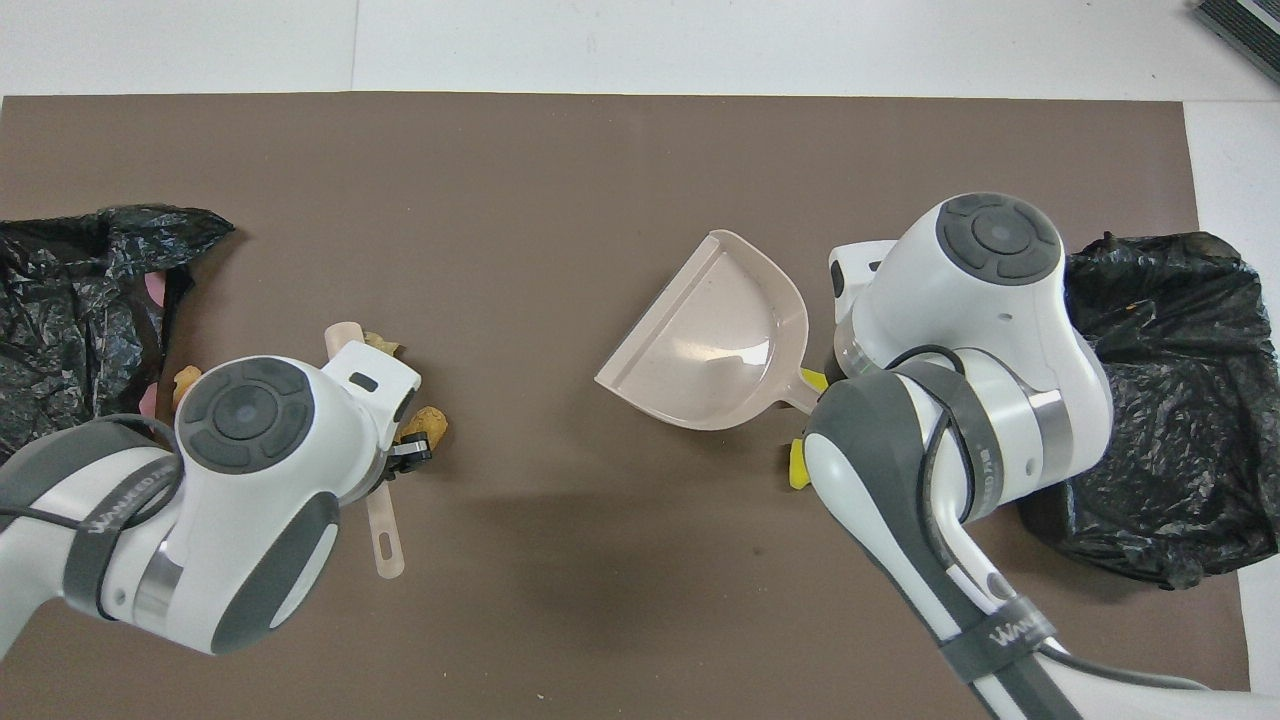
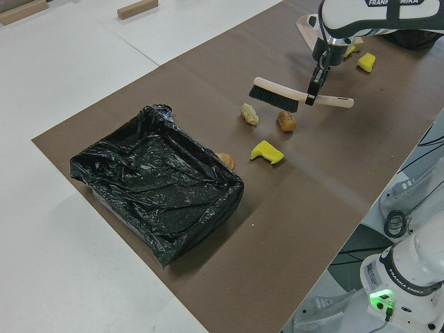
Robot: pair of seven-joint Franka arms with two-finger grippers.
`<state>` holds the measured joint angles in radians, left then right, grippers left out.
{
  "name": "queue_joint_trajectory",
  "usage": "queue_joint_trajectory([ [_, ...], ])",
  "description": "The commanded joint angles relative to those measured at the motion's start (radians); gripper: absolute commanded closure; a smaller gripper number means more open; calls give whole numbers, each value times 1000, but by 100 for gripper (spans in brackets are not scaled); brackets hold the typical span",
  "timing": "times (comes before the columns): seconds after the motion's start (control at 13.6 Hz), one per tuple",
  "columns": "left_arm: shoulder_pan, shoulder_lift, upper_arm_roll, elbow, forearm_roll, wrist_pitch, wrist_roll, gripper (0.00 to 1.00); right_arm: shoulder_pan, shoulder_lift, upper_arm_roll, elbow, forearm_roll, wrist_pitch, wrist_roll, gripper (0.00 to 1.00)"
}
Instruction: Sweep and dump trash in bin
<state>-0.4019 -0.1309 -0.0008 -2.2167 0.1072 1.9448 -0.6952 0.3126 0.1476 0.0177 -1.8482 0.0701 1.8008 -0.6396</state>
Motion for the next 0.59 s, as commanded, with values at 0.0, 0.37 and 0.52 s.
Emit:
queue_joint_trajectory([
  [0.0, 99, -41, -13, -43, 107, -50, 61, 100, 72, -1, 8, -45, -50, 48, -74, 100],
  [0.37, 285, -65, -11, -132, 253, -47, 270, 100, 148, 44, 13, -45, -89, 83, -77, 100],
  [0.52, 360, -93, -11, -179, 285, -18, 334, 100, 179, 75, 18, -43, -79, 81, -66, 100],
])
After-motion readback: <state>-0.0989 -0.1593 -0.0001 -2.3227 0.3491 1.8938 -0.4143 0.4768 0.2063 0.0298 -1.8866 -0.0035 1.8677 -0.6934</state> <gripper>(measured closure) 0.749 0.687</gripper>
